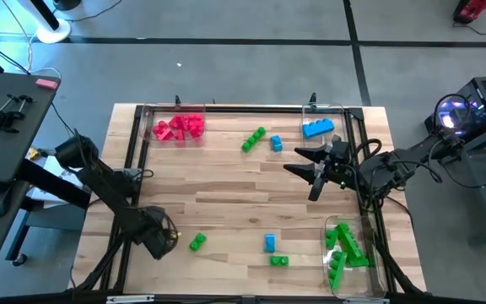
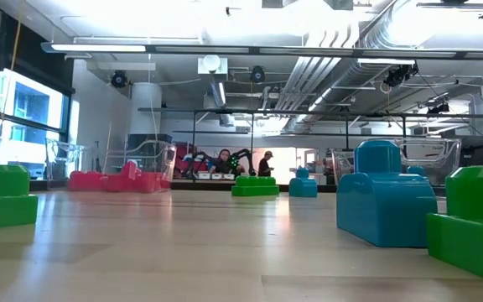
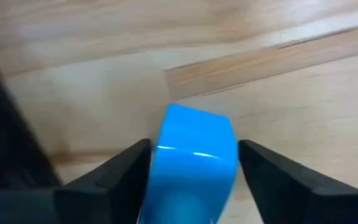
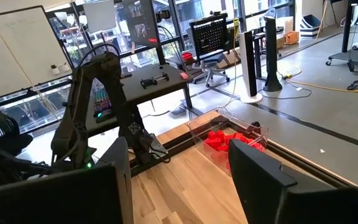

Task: Sort blocks
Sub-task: Put the blue game piece into the top right transparent bin

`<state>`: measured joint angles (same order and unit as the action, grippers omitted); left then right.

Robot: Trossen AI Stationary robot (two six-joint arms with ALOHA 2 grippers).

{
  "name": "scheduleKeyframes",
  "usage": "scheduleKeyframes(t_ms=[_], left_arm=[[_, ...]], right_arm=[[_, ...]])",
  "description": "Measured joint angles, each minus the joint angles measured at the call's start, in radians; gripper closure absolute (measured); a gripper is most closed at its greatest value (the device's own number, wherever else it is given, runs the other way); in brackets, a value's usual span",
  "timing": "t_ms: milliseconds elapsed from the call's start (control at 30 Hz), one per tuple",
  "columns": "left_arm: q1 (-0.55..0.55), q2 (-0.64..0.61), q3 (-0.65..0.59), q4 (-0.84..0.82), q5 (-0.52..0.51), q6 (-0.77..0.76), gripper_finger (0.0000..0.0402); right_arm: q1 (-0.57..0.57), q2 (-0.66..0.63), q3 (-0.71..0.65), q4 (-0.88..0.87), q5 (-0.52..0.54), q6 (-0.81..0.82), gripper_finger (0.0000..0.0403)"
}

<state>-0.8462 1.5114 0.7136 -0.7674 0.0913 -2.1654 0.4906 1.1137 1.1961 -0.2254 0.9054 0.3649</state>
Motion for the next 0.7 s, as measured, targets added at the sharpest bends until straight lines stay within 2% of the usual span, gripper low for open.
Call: scheduleKeyframes(t_ms=[267, 333, 533, 700], left_arm=[[0.082, -0.019, -0.02, 0.034, 0.015, 0.194, 0.0263], [0.115, -0.037, -0.023, 0.031, -0.019, 0.263, 0.0291], [0.275, -0.165, -0.023, 0.031, -0.181, 0.485, 0.0294], [0.495, -0.323, 0.008, 0.086, -0.367, 0.79, 0.0294]], right_arm=[[0.0, 0.0, 0.0, -0.015, 0.0, 0.027, 0.0242], [0.0, 0.0, 0.0, -0.015, 0.0, 0.027, 0.0242], [0.0, -0.008, 0.0, 0.023, 0.0, 0.027, 0.0242], [0.0, -0.009, 0.0, 0.07, 0.008, 0.022, 0.0242]])
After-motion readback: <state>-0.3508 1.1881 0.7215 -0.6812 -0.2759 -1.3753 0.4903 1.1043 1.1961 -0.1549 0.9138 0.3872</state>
